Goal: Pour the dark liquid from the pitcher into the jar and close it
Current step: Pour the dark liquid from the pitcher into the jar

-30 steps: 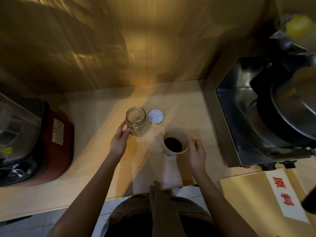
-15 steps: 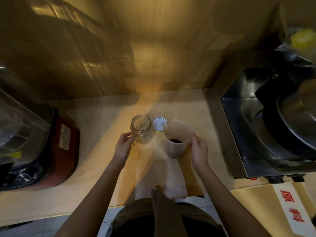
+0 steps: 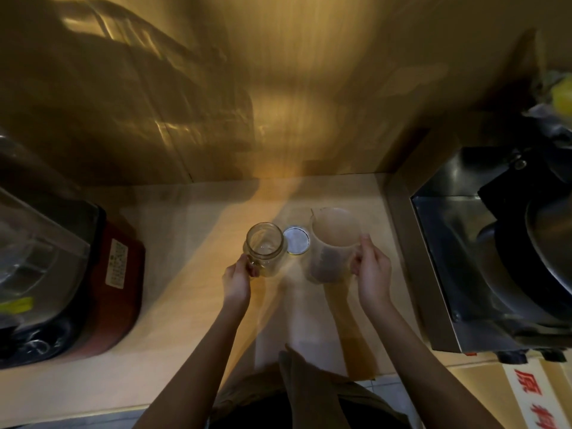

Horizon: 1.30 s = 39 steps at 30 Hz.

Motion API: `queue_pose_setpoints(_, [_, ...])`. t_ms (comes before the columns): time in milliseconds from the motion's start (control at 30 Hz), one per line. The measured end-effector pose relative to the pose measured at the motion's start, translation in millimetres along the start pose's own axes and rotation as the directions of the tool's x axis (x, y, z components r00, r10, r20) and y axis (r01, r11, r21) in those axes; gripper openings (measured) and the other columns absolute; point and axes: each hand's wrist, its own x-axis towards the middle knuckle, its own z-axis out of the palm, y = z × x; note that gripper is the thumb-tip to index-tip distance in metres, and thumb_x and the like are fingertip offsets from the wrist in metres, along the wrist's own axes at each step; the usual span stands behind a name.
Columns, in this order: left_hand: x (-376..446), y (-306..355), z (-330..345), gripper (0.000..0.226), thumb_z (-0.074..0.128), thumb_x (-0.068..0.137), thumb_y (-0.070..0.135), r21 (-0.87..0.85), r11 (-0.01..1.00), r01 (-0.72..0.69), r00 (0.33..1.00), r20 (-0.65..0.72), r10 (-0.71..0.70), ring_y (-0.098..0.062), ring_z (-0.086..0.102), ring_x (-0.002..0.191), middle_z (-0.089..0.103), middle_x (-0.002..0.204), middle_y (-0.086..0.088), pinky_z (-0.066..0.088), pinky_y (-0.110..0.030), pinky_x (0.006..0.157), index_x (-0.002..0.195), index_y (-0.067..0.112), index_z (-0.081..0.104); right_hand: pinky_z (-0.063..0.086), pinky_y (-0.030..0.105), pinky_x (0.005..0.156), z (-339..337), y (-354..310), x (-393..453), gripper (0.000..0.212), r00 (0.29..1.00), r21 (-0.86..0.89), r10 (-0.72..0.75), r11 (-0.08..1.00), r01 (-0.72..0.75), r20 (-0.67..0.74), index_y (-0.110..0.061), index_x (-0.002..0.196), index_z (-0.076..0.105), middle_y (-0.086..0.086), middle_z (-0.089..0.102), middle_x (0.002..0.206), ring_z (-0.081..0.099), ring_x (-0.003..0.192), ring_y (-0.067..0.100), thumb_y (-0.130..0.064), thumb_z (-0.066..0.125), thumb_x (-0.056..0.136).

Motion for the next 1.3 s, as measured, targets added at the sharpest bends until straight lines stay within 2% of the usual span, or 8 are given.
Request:
queue_pose_setpoints(167, [7.3, 11.2, 5.5, 0.038, 0.042, 0.087, 0.021, -0.097, 0.993, 0.064, 0.998, -0.022, -0.066, -0.019, 0.036, 0.052, 0.042, 0.041, 0.002, 0.033, -0.027, 0.052, 0.05, 0.01, 0.043, 0.03, 0.02, 0.049, 5.9, -8.0, 7.3, 0.048, 1.0, 0.094, 0.012, 0.996, -0.011, -0.011, -0.017, 0.051, 0.04, -0.011, 0.037, 0.041, 0.036, 0.04, 0.001, -0.022, 0.049, 0.098])
queue_pose_setpoints(267, [11.4, 21.4, 5.0, 0.041, 0.047, 0.084, 0.025, -0.066, 0.996, 0.066, 0.998, -0.018, -0.067, -0.019, 0.036, 0.049, 0.04, 0.048, -0.007, 0.031, -0.032, 0.055, 0.047, 0.01, 0.042, 0.032, 0.019, 0.047, 6.9, -13.6, 12.0, 0.048, 1.0, 0.132, -0.014, 0.991, 0.015, -0.011, -0.017, 0.05, 0.044, -0.011, 0.041, 0.037, 0.039, 0.039, -0.002, -0.019, 0.05, 0.098])
queue_pose_setpoints(467, [8.7, 46.8, 1.6, 0.042, 0.047, 0.087, 0.024, -0.074, 0.996, 0.048, 0.999, 0.022, -0.047, -0.016, 0.035, 0.044, 0.039, 0.034, 0.005, 0.031, -0.029, 0.051, 0.047, 0.012, 0.042, 0.041, 0.01, 0.049, 2.1, -28.7, 19.0, 0.048, 0.989, 0.067, -0.143, 0.988, 0.141, 0.029, -0.014, 0.05, 0.046, -0.008, 0.044, 0.043, 0.045, 0.045, 0.001, -0.023, 0.05, 0.097])
queue_pose_setpoints(800, [-26.5, 125.4, -22.5, 0.044, 0.053, 0.085, 0.034, 0.069, 0.97, -0.233, 0.972, 0.029, 0.231, -0.009, 0.035, 0.036, 0.041, 0.035, 0.007, 0.028, -0.031, 0.051, 0.046, 0.014, 0.046, 0.044, 0.036, 0.074, 3.9, -99.1, 31.1, 0.046, 0.955, -0.008, -0.296, 0.955, 0.296, -0.002, -0.015, 0.05, 0.055, 0.006, 0.055, 0.053, 0.054, 0.056, 0.017, -0.021, 0.053, 0.096])
queue_pose_setpoints(967, [-51.8, 149.1, -27.8, 0.05, 0.051, 0.086, 0.035, 0.366, 0.829, -0.422, 0.891, -0.001, 0.453, -0.024, 0.041, 0.05, 0.043, 0.049, -0.01, 0.037, -0.038, 0.056, 0.044, 0.008, 0.047, 0.05, 0.046, 0.064, 7.6, -156.8, 43.9, 0.058, 0.824, -0.154, -0.547, 0.81, 0.565, 0.149, 0.004, 0.05, 0.052, 0.018, 0.05, 0.052, 0.053, 0.054, 0.038, -0.034, 0.053, 0.093])
queue_pose_setpoints(1067, [-59.6, 161.2, -26.2, 0.055, 0.052, 0.084, 0.036, 0.464, 0.771, -0.436, 0.862, -0.032, 0.507, -0.033, 0.043, 0.051, 0.039, 0.044, -0.011, 0.044, -0.043, 0.058, 0.036, 0.011, 0.039, 0.047, 0.045, 0.056, 17.0, -185.6, 45.5, 0.072, 0.696, -0.323, -0.636, 0.617, 0.718, 0.333, 0.008, 0.049, 0.05, 0.024, 0.046, 0.046, 0.052, 0.05, 0.039, -0.054, 0.052, 0.084])
queue_pose_setpoints(1133, [-62.0, 167.4, -25.0, 0.053, 0.051, 0.075, 0.04, 0.475, 0.759, -0.446, 0.849, -0.044, 0.527, -0.042, 0.046, 0.055, 0.037, 0.047, -0.018, 0.045, -0.043, 0.057, 0.036, 0.007, 0.038, 0.043, 0.04, 0.052, 26.1, -200.4, 43.4, 0.068, 0.624, -0.409, -0.673, 0.479, 0.777, 0.398, 0.004, 0.043, 0.046, 0.024, 0.043, 0.044, 0.046, 0.046, 0.036, -0.049, 0.057, 0.084])
queue_pose_setpoints(1300, [-68.0, 179.4, -20.6, 0.044, 0.049, 0.072, 0.036, 0.431, 0.755, -0.493, 0.823, -0.051, 0.566, -0.028, 0.04, 0.046, 0.037, 0.045, -0.011, 0.044, -0.044, 0.052, 0.037, 0.01, 0.042, 0.045, 0.035, 0.048, 41.0, -230.7, 33.8, 0.059, 0.438, -0.455, -0.749, 0.206, 0.867, 0.497, 0.0, 0.039, 0.047, 0.016, 0.042, 0.038, 0.044, 0.039, 0.028, -0.044, 0.052, 0.078])
